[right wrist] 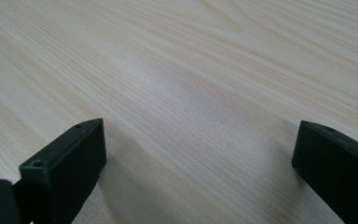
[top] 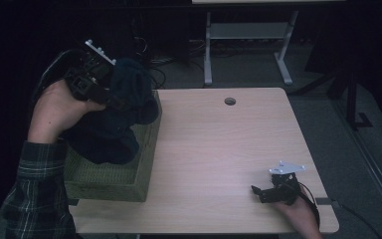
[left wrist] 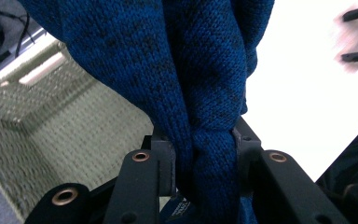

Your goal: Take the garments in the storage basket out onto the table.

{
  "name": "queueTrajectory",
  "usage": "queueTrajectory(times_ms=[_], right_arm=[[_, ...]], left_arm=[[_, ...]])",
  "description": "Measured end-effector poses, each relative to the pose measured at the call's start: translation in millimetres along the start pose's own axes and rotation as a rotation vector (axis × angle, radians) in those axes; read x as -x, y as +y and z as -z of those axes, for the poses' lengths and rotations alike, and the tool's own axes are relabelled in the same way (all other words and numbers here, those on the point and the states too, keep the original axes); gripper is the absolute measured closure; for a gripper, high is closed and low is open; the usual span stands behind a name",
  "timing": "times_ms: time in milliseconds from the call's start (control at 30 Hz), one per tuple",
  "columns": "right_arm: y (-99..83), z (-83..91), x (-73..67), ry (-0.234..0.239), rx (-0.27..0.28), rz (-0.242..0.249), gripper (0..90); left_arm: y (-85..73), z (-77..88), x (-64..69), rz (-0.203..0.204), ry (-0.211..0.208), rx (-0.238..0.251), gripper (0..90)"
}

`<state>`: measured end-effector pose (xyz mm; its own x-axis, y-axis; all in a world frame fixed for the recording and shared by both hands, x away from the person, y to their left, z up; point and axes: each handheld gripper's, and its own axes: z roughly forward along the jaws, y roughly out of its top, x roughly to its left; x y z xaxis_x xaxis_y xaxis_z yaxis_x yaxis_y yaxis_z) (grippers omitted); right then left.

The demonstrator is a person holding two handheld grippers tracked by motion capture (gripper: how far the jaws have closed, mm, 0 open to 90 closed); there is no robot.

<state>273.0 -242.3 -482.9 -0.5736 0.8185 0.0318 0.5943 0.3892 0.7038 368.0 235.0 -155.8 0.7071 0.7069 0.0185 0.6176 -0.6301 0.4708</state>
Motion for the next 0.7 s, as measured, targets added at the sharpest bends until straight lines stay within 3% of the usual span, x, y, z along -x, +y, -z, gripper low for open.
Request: queueTrajectory(times_ms=[367, 700], right_arm=[[0.0, 0.0, 0.0, 0.0, 0.0, 0.0, 2.5], [0.0, 0.2, 0.0, 0.0, -0.002, -0.001, 2.5]], left_arm=[[29.4, -3.6, 22.7, -0.044, -0.013, 0.021, 69.3], [58.1, -20.0, 44.1, -0.104, -0.039, 0.002, 69.3]])
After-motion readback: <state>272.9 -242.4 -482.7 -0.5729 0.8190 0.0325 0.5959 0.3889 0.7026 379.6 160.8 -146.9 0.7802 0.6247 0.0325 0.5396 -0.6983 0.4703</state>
